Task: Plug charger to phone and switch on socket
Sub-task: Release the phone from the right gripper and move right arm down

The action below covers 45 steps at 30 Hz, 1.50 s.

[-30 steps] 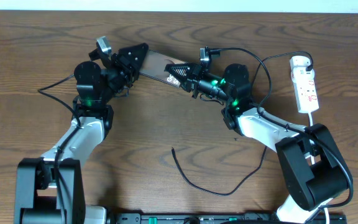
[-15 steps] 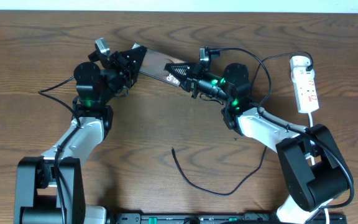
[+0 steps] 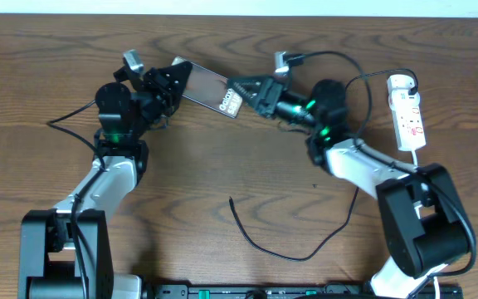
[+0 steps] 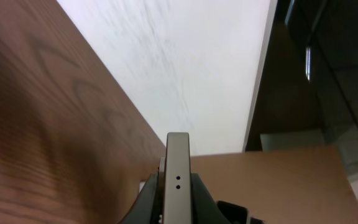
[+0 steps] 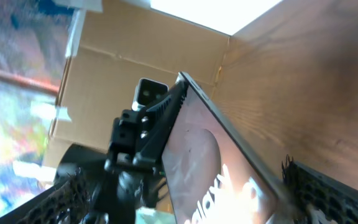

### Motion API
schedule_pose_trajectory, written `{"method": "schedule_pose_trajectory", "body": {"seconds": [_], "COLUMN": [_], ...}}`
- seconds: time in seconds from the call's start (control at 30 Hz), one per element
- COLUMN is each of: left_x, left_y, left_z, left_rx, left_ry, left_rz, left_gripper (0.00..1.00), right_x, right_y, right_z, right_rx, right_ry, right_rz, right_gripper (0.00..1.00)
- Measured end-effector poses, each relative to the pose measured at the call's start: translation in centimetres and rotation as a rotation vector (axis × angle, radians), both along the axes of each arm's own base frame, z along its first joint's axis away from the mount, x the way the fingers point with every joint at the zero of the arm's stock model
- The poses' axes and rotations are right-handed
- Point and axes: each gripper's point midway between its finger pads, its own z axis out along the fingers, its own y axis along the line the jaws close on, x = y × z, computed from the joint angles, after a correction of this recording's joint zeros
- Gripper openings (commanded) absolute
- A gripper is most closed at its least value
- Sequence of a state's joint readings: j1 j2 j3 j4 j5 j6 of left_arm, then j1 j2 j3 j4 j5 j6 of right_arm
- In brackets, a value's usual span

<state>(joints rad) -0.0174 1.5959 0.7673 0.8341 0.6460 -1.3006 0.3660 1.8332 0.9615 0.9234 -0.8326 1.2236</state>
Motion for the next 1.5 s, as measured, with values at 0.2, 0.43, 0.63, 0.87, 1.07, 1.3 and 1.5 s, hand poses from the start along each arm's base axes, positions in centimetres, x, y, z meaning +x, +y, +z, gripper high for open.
{"method": "schedule_pose_trajectory", "body": {"seconds": [0.2, 0.43, 0.63, 0.87, 1.07, 1.3, 1.5], "left_x": [0.4, -0.6, -2.2, -3.2, -3.6, -3.8, -4.3], "left_y": [3.6, 8.8, 11.2, 11.6, 11.1, 12.5, 16.9], "left_z": [0.3, 3.1, 4.0, 3.9, 3.8, 3.8, 3.7], "left_rx": [-0.01, -0.054, -0.095, -0.111, -0.115, -0.114, -0.113], "left_ry": [-0.007, -0.101, -0.107, -0.081, -0.072, -0.072, -0.072], "left_rz": [0.046, 0.041, -0.018, -0.072, -0.109, -0.083, 0.023], "left_gripper": [0.07, 0.07, 0.07, 0.07, 0.07, 0.07, 0.07], "right_x": [2.0, 2.3, 0.6, -4.6, -10.1, -16.7, -20.0], "right_y": [-2.7, -3.5, -4.3, -3.5, -2.2, -1.7, -0.3], "right_z": [2.3, -0.9, -3.1, -5.7, -10.5, -16.4, -17.2], "right_rx": [-0.059, -0.287, -0.694, -1.074, -1.308, -1.455, -1.492], "right_ry": [-0.11, 0.132, 0.212, 0.195, 0.198, 0.265, 0.254], "right_rz": [0.054, 0.104, 0.041, 0.111, 0.197, 0.273, 0.311], "right_gripper": [0.99, 0.99, 0.99, 0.99, 0.99, 0.95, 0.94]}}
